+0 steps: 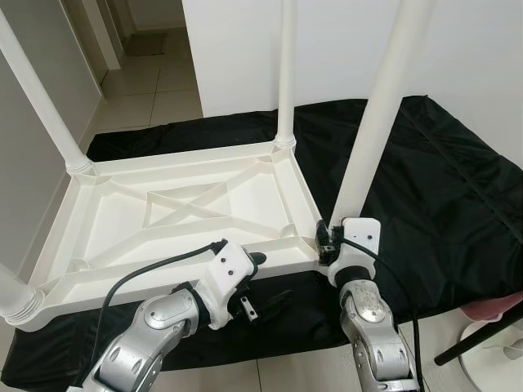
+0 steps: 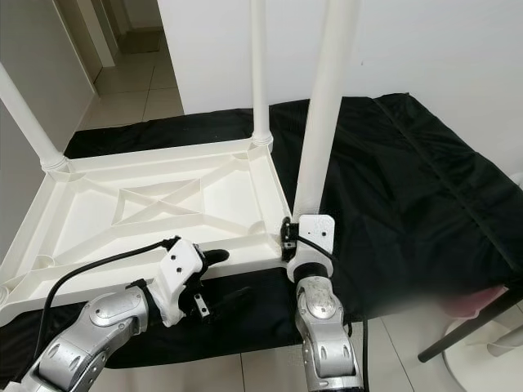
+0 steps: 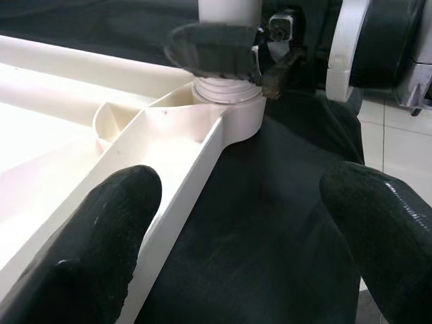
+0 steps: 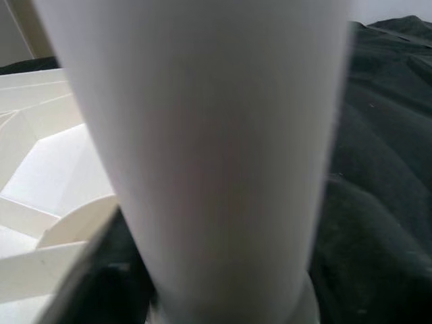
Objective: Building children table
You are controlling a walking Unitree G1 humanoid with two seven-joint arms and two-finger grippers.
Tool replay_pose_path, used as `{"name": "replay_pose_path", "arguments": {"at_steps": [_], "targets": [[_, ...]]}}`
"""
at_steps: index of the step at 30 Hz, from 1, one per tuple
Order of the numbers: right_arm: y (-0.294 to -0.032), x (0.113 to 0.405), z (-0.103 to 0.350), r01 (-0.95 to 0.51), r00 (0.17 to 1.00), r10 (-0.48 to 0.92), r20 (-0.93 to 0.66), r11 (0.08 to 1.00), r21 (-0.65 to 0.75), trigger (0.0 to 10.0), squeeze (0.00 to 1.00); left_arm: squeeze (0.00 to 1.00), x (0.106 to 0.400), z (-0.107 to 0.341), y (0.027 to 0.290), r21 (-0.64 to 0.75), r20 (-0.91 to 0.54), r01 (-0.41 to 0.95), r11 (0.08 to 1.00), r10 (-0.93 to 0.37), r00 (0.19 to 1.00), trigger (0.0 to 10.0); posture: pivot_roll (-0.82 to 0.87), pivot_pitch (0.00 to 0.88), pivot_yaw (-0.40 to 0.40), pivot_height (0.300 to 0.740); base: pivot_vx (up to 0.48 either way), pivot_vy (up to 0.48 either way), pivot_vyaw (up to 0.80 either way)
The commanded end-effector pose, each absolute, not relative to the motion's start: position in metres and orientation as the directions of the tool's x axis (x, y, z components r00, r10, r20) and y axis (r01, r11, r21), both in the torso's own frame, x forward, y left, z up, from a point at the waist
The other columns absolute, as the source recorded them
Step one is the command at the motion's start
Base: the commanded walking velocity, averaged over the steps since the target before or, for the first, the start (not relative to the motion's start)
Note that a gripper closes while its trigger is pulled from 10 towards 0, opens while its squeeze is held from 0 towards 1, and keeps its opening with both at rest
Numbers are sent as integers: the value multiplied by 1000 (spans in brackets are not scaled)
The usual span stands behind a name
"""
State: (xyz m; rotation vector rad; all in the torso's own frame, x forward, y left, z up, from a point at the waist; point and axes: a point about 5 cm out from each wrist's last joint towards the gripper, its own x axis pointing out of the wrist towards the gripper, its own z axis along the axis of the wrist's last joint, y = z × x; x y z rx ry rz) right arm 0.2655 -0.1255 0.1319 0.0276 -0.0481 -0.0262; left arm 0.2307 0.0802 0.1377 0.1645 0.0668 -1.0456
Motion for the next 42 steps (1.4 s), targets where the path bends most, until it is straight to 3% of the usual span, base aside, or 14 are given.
{"name": "replay_pose_path", "arguments": {"at_steps": [1, 10, 11, 12, 13, 25, 31, 39, 40, 41, 42], "targets": [[-116, 263, 136, 6, 998, -11, 66, 997, 74, 10000, 1000, 0, 230, 136, 80, 104, -141, 882, 460, -871, 471, 10000, -114, 2, 69, 740, 0, 0, 0], [-127, 262, 136, -52, 995, 48, 87, 998, 42, 10000, 1000, 0, 230, 136, 79, 105, -137, 879, 465, -869, 476, 10000, -112, 0, 66, 740, 0, 0, 0], [-130, 260, 136, -90, 992, 86, 92, 995, 33, 10000, 471, 0, 230, 136, 79, 106, -136, 878, 466, -868, 478, 10000, -112, 0, 63, 740, 0, 0, 0], [-130, 260, 136, -90, 992, 86, 92, 995, 33, 10000, 471, 0, 230, 136, 79, 106, -136, 878, 466, -868, 478, 10000, -112, 0, 63, 740, 0, 0, 0], [-133, 259, 134, -134, 987, 132, 87, 991, 9, 10000, 0, 0, 230, 136, 79, 107, -134, 877, 468, -867, 480, 10000, -112, 0, 61, 740, 0, 0, 0], [-153, 271, 124, -339, 937, 347, 31, 929, -149, 10000, 0, 0, 237, 139, 80, 93, -127, 866, 491, -857, 500, 10000, -100, 0, 51, 740, 0, 0, 0], [-157, 285, 129, -485, 866, 500, 28, 852, -198, 10000, 0, 0, 237, 140, 83, 127, -127, 865, 486, -857, 500, 10000, -80, 0, 50, 740, 0, 0, 0], [-156, 291, 131, -537, 832, 554, 15, 812, -229, 9961, 0, 0, 236, 139, 82, 127, -129, 866, 484, -857, 498, 10000, -77, 0, 49, 740, 0, 0, 0], [-157, 294, 131, -549, 824, 567, 7, 801, -241, 7725, 0, 0, 236, 139, 82, 127, -129, 866, 483, -858, 497, 10000, -76, 0, 49, 740, 0, 0, 0], [-157, 294, 131, -549, 824, 567, 7, 801, -241, 7725, 0, 0, 236, 139, 82, 127, -129, 866, 483, -858, 497, 10000, -76, 0, 49, 740, 0, 0, 0], [-159, 297, 131, -554, 821, 572, -3, 793, -253, 6627, 0, 0, 236, 140, 81, 128, -129, 867, 482, -858, 497, 10000, -67, 0, 45, 740, 0, 0, 0]]}}
